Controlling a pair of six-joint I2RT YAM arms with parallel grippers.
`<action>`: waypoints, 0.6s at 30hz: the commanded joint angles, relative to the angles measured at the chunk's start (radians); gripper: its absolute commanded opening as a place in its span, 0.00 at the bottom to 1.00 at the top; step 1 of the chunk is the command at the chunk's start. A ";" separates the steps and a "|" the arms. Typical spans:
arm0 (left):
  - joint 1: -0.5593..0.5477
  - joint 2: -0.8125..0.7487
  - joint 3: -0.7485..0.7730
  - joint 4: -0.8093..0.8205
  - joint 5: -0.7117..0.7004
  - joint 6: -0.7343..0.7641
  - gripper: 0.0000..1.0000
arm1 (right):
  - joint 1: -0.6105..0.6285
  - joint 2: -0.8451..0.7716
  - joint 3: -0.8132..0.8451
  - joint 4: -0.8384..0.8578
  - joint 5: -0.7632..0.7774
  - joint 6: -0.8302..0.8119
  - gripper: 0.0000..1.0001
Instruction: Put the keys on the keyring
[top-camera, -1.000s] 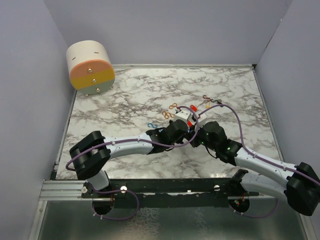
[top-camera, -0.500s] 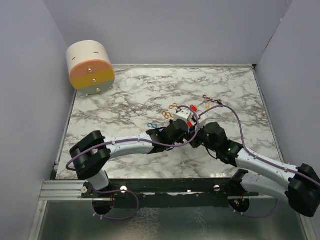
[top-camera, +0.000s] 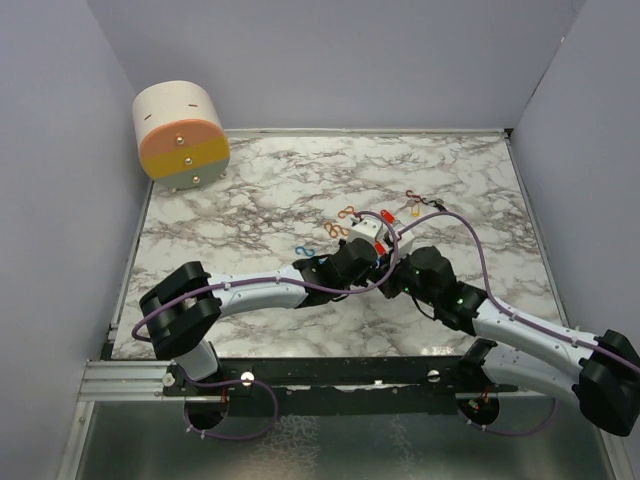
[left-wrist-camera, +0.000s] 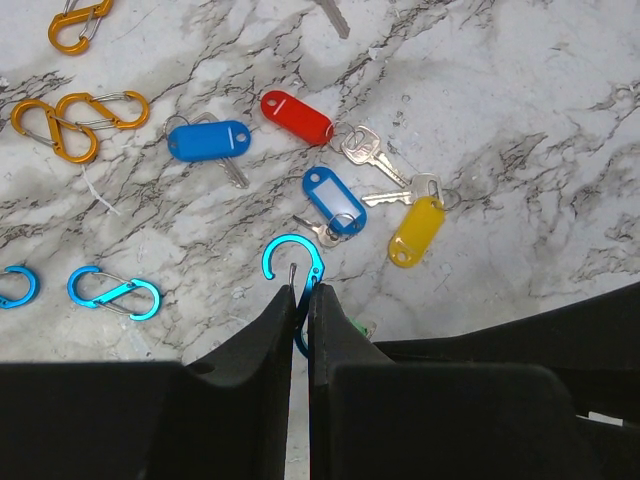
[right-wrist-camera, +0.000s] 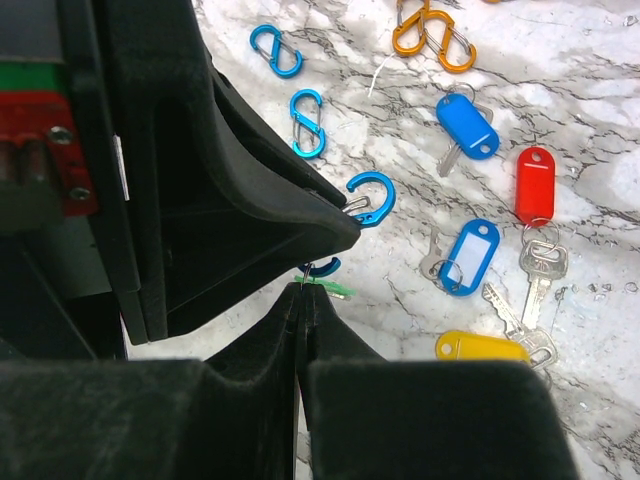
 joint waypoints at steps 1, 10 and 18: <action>-0.004 0.009 0.030 0.008 -0.035 0.012 0.00 | 0.013 -0.024 -0.012 0.023 -0.018 0.001 0.01; 0.010 0.007 0.034 -0.006 -0.060 -0.003 0.13 | 0.012 -0.044 -0.010 -0.001 0.026 0.012 0.01; 0.033 -0.009 0.034 -0.011 -0.071 -0.020 0.48 | 0.012 -0.057 0.003 -0.030 0.061 0.016 0.01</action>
